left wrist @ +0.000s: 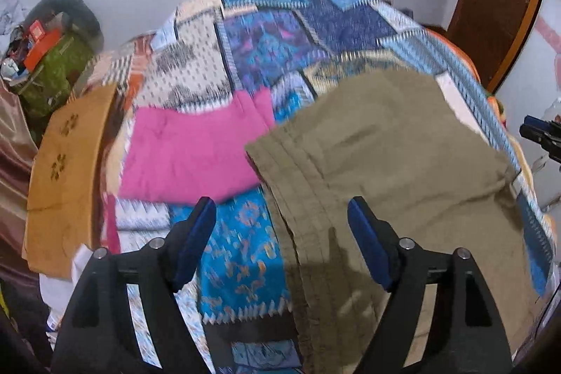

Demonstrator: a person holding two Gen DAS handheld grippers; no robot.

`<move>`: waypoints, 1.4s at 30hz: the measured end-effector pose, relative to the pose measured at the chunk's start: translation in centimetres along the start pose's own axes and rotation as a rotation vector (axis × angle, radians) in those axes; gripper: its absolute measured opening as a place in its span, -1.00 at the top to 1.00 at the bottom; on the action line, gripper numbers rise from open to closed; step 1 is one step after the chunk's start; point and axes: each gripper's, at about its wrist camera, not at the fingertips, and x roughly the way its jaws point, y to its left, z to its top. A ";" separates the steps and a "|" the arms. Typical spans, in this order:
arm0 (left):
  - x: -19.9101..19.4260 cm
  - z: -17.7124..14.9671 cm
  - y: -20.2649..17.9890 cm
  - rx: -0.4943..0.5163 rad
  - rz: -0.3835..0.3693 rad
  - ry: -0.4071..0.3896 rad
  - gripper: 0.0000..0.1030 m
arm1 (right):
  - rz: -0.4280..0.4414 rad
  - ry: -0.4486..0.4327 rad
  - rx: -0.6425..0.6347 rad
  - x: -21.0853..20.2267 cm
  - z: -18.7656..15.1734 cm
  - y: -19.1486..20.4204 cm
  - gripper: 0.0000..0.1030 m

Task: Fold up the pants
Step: 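Lift the olive pants off the bedspread with both tools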

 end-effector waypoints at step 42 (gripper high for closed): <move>15.0 5.3 1.2 -0.086 -0.029 0.206 0.01 | -0.032 -0.005 0.017 16.3 9.7 0.9 0.78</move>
